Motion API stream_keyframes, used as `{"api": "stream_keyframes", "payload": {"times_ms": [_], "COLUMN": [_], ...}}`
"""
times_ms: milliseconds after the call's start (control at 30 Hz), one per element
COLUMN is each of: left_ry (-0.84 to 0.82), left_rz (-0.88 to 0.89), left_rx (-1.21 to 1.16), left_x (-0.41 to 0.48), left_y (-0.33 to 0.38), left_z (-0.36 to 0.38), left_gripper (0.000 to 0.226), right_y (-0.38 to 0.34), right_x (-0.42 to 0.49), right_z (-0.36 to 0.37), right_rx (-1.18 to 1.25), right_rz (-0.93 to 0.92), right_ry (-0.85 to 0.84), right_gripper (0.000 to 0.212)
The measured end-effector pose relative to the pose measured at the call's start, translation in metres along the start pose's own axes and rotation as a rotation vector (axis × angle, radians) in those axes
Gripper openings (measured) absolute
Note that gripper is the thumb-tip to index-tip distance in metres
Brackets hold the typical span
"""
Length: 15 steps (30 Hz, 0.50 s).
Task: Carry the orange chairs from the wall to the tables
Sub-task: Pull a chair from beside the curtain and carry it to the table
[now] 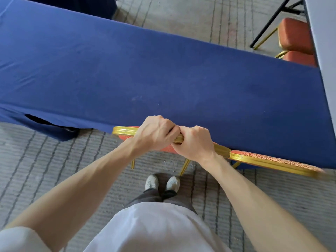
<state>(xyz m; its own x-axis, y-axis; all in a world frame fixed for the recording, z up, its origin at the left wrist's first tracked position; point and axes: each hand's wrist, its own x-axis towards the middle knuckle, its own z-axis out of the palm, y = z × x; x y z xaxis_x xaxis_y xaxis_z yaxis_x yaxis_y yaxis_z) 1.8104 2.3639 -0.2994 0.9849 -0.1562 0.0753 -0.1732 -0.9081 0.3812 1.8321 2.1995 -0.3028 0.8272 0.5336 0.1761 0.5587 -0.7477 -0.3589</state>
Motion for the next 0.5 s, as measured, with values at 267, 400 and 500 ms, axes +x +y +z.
{"api": "stream_keyframes", "payload": {"times_ms": [267,400,500], "left_ry": [0.015,0.037,0.023], "left_rz": [0.056,0.056,0.072], "left_rx": [-0.028,-0.057,-0.061], "left_x": [0.002,0.003,-0.001], "left_y": [-0.003,-0.006,-0.009], "left_z": [-0.003,0.004,0.019], "left_gripper": [0.046,0.045,0.046], "right_y": [-0.003,-0.009,-0.012], "right_x": [-0.001,-0.002,-0.01], "right_z": [0.002,0.003,0.01], "right_rx": [-0.02,-0.044,-0.077], "right_rz": [0.055,0.121,0.157], "right_ry": [-0.002,-0.026,-0.063], "right_gripper": [0.024,0.019,0.015]}}
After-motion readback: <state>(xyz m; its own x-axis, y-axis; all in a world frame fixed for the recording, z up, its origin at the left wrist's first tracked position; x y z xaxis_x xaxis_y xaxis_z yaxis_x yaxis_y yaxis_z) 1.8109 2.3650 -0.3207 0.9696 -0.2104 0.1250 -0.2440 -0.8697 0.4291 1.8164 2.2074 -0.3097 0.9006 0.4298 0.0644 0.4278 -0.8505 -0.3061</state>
